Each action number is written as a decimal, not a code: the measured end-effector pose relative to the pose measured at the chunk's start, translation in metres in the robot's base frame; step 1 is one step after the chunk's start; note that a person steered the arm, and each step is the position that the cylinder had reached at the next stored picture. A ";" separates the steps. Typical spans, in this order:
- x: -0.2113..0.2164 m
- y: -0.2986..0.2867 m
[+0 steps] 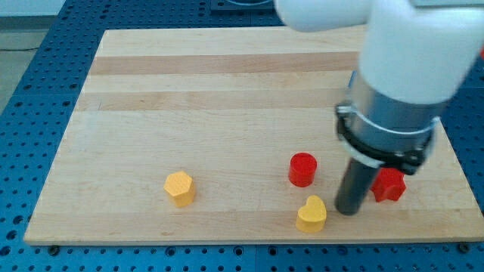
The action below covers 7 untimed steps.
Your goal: Push the red star left of the green circle
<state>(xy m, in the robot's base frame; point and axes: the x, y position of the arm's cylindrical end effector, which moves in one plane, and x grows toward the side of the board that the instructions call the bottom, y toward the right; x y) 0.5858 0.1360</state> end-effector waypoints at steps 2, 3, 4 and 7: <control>0.009 0.104; -0.008 0.101; -0.013 0.061; -0.086 -0.028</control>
<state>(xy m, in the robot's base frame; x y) 0.5001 0.1082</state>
